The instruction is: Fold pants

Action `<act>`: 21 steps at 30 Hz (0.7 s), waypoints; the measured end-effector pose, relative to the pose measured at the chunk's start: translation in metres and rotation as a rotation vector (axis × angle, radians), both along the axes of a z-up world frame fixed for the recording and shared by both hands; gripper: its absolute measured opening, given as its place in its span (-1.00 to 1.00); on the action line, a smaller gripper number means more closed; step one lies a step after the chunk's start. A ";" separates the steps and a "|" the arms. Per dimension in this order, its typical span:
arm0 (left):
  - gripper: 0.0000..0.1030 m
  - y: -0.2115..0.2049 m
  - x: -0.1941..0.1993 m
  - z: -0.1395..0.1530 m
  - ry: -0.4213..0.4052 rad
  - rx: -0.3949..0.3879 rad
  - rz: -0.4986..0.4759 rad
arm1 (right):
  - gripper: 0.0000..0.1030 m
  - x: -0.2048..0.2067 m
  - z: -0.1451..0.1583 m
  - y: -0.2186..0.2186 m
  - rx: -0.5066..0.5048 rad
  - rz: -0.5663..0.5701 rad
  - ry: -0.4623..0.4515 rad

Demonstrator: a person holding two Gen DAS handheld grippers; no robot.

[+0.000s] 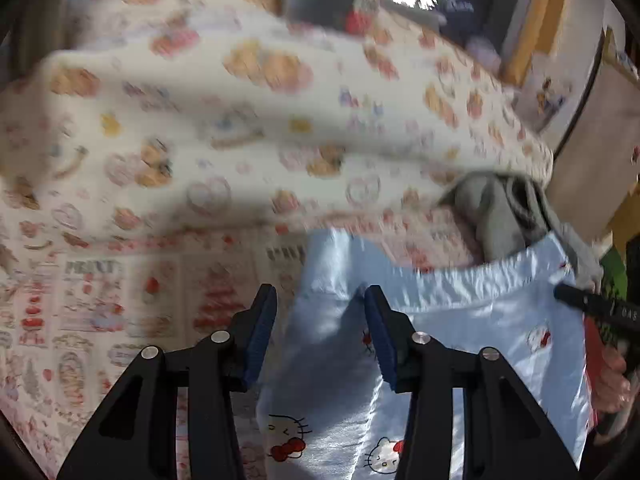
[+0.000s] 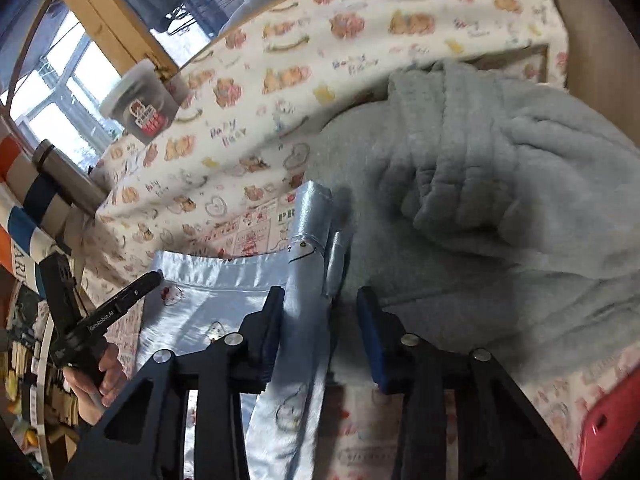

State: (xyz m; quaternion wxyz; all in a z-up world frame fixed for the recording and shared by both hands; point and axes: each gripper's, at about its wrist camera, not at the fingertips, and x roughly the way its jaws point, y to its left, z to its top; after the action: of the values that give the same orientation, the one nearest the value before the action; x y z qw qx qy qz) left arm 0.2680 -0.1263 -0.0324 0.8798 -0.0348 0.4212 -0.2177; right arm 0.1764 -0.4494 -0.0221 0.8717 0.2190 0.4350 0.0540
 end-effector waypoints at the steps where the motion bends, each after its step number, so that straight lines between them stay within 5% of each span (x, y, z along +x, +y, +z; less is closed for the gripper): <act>1: -0.14 -0.004 0.002 -0.005 0.009 0.029 0.003 | -0.24 0.000 -0.002 0.001 -0.001 0.003 -0.014; 3: -0.29 -0.009 0.004 -0.011 0.009 0.063 0.027 | -0.29 0.001 -0.002 0.002 -0.003 -0.013 -0.034; 6: -0.91 -0.011 0.004 -0.014 0.012 0.045 0.025 | -0.88 0.010 -0.001 0.012 -0.050 0.021 -0.030; 16: -0.92 0.031 -0.023 0.043 -0.159 0.090 0.091 | -0.94 0.027 0.027 0.061 -0.156 0.135 -0.172; 21: -0.91 0.055 -0.013 0.055 -0.163 0.139 0.147 | -0.94 0.056 0.031 0.084 -0.121 0.099 -0.193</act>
State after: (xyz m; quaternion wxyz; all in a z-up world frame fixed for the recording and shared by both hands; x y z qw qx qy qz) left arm 0.2545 -0.0717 0.0222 0.9250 0.0134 0.3586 -0.1247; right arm 0.2328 -0.3656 0.0094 0.9175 0.1382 0.3616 0.0914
